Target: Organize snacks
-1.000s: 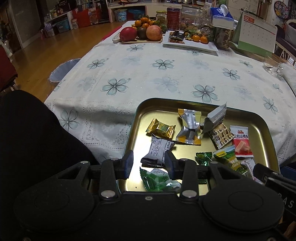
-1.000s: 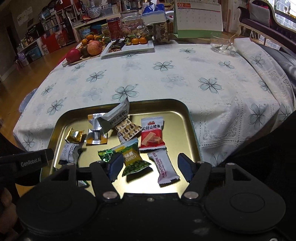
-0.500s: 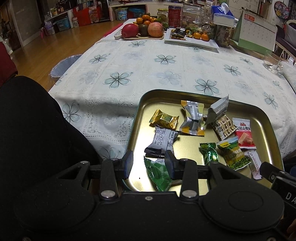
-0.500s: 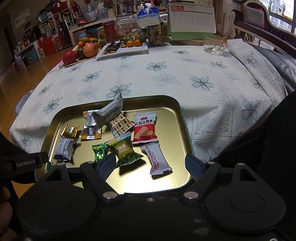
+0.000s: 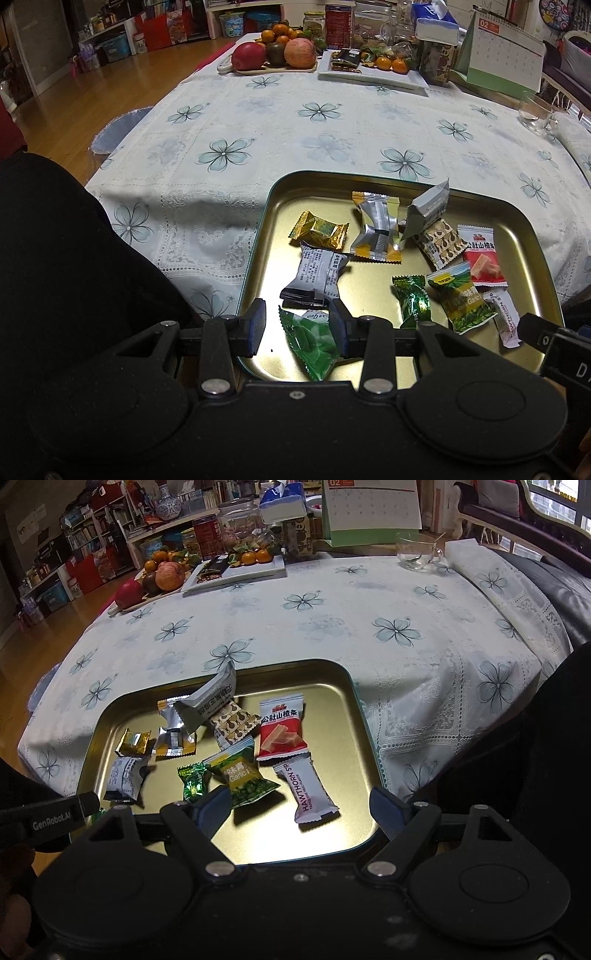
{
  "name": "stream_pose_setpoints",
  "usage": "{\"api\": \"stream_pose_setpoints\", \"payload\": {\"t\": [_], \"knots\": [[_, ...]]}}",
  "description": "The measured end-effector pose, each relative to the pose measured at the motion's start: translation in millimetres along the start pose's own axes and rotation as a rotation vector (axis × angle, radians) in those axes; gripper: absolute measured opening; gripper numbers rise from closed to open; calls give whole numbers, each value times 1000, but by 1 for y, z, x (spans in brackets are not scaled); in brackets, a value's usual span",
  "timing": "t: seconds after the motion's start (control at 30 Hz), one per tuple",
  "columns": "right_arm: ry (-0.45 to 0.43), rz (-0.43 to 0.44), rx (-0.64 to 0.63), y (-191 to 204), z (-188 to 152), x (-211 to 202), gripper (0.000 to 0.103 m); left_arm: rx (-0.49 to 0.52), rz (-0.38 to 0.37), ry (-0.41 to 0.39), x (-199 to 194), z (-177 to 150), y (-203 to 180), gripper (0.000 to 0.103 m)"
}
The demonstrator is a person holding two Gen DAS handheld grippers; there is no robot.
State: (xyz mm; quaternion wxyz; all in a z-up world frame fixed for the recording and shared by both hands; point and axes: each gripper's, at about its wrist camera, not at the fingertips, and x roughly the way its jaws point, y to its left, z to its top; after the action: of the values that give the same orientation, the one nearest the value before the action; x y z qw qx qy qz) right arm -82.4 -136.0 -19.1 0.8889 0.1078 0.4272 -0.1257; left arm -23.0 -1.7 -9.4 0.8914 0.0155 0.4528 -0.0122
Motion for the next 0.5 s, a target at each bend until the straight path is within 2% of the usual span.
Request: {"api": "stream_pose_setpoints", "payload": {"t": [0.23,0.5], "knots": [[-8,3,-22,4,-1,-1,86,36,3,-24,-4,-2,-6,47],[-14,0,-40,6,-2,-2,86,20,-1,-20,-4,-2,-3,47]]}}
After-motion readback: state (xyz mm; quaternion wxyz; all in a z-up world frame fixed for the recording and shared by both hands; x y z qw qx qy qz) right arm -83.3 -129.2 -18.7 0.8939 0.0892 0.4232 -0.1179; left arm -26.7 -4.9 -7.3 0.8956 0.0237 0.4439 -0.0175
